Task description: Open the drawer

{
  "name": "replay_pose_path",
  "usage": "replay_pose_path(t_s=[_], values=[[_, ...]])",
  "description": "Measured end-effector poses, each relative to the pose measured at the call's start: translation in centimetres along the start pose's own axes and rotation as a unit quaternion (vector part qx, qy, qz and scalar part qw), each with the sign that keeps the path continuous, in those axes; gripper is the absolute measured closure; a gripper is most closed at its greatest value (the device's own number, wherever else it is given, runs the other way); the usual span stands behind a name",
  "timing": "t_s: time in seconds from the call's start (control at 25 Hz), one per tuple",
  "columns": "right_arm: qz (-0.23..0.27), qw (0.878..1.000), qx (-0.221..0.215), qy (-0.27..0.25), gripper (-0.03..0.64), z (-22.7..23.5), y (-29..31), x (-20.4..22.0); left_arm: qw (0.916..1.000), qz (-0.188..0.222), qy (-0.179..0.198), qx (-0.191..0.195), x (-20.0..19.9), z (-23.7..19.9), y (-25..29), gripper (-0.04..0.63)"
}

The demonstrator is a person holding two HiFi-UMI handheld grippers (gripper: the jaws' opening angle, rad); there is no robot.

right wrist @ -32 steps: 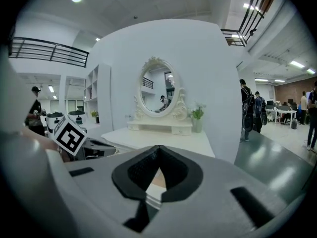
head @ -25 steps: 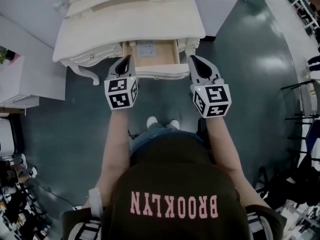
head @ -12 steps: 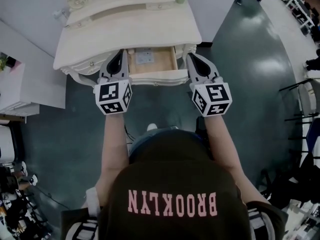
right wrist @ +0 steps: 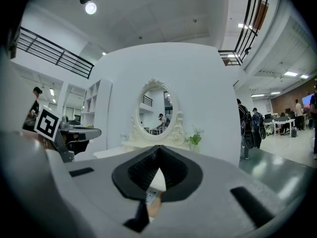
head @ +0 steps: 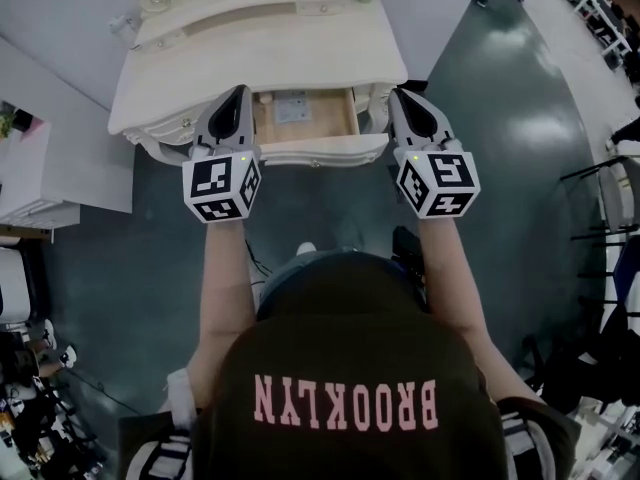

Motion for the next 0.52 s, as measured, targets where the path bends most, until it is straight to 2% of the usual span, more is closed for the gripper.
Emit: replay_pose_path(t_s=[0.28, 0.52], values=[[0.031, 0.999, 0.007, -0.012, 0.62, 0.7, -0.3, -3.1, 0.9999, 0.011, 0.004, 0.003, -1.6, -0.6, -0.4, 0.591], [0.04, 0.999, -0.008, -0.024, 0.62, -0.1, -0.3, -4.2, 1.0, 0.008, 0.002, 0.001, -2.1, -1.2, -0.7, 0.589]])
Point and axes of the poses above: the fingertips, and each gripper's own axes: y forward along the fingers, z to its right, x out of its underside, the point moved 8 cm from there along -y, backward along the fingers, and after that the axes turned 12 degrees about x, right-handed, at the moved point
